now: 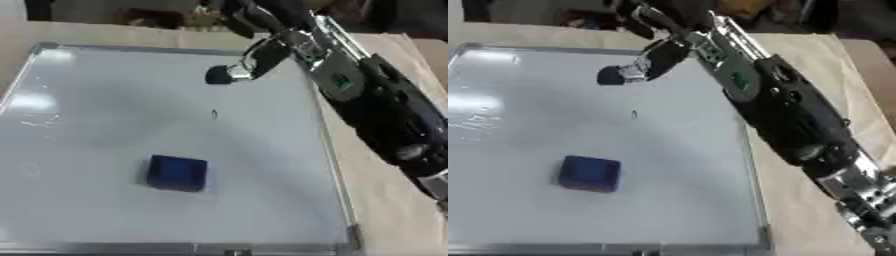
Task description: Wipe the whiteboard clean with a brush.
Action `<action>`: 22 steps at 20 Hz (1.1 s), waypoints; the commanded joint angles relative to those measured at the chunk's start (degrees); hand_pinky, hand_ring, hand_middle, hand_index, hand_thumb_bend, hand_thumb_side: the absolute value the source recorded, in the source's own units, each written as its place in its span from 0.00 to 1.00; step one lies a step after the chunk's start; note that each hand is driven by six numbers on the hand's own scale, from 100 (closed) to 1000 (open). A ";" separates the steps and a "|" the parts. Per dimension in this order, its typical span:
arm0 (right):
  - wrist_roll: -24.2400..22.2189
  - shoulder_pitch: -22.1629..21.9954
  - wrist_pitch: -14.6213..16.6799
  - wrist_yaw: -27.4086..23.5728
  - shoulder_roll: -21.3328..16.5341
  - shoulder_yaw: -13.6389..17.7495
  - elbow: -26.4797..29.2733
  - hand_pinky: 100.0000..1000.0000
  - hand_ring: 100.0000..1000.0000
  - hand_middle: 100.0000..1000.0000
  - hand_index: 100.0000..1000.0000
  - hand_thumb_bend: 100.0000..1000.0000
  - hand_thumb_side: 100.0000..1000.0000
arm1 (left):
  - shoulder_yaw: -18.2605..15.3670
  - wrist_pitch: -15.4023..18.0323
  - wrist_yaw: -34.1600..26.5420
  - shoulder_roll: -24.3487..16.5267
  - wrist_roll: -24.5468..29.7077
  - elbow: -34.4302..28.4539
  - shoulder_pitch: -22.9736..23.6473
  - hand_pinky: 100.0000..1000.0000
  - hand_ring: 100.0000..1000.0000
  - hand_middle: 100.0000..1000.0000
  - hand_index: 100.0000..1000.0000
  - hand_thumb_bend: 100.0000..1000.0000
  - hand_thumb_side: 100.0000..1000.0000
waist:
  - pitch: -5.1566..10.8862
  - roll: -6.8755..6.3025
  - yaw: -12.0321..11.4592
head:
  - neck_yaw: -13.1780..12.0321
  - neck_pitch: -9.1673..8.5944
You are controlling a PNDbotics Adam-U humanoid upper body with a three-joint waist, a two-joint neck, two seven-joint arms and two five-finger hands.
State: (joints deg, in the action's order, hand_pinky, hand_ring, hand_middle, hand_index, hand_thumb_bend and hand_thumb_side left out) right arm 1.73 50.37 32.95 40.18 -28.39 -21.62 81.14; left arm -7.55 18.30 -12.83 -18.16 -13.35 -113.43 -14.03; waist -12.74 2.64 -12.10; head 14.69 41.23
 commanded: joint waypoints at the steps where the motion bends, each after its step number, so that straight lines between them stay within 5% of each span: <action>1: -2.96 1.05 1.15 3.21 0.78 -0.36 -1.56 0.71 0.61 0.68 0.00 0.79 0.78 | -0.01 -0.11 -0.27 -1.45 0.09 -1.16 -0.44 0.27 0.35 0.39 0.46 0.00 0.85 | 1.14 -0.15 -0.07 | -0.07 -0.41; 3: -4.83 0.87 2.08 5.08 1.53 -0.80 -2.68 0.71 0.60 0.67 0.00 0.82 0.72 | 0.00 -0.16 -0.30 -1.45 0.08 -1.16 -0.46 0.27 0.35 0.39 0.46 0.00 0.85 | 1.14 -0.09 -0.01 | -0.11 -0.40; 5: -12.42 0.90 2.71 5.50 2.69 -0.20 -2.45 0.70 0.59 0.66 0.00 0.84 0.63 | 0.00 -0.23 -0.29 -1.42 0.09 -1.16 -0.48 0.27 0.35 0.39 0.46 0.00 0.85 | 1.15 -0.03 0.10 | -0.10 -0.40; 8: -24.43 0.85 2.22 1.30 3.61 0.86 0.24 0.69 0.58 0.64 0.01 0.84 0.53 | -0.03 -0.26 -0.29 -1.43 0.05 -1.16 -0.50 0.27 0.35 0.39 0.46 0.00 0.85 | 1.13 0.02 0.14 | -0.21 -0.48; 11: -31.71 0.70 1.15 -2.50 4.03 0.88 2.24 0.69 0.58 0.62 0.00 0.84 0.50 | -0.05 -0.25 -0.28 -1.48 0.03 -1.16 -0.52 0.27 0.35 0.39 0.46 0.00 0.85 | 1.12 0.10 0.15 | -0.30 -0.40; 15: -36.67 0.47 -0.70 -5.16 4.79 0.41 3.49 0.69 0.61 0.48 0.00 0.86 0.50 | -0.06 -0.39 -0.22 -1.55 0.05 -1.16 -0.44 0.27 0.35 0.39 0.46 0.00 0.85 | 1.26 0.34 0.49 | -0.45 -0.20; 22: -38.33 -1.04 -2.56 -4.90 6.85 -0.18 4.92 0.64 0.59 0.47 0.00 0.86 0.57 | -0.20 -0.58 -0.06 -1.94 -0.11 -1.16 -0.09 0.27 0.35 0.39 0.46 0.00 0.85 | 1.75 0.72 1.52 | -1.14 0.23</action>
State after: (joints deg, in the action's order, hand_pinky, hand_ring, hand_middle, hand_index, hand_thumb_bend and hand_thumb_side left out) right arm -35.70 48.52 29.93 35.36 -21.45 -22.26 84.59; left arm -7.54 17.86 -13.06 -18.33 -13.45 -113.44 -13.90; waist -12.03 3.73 -10.49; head 13.83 41.25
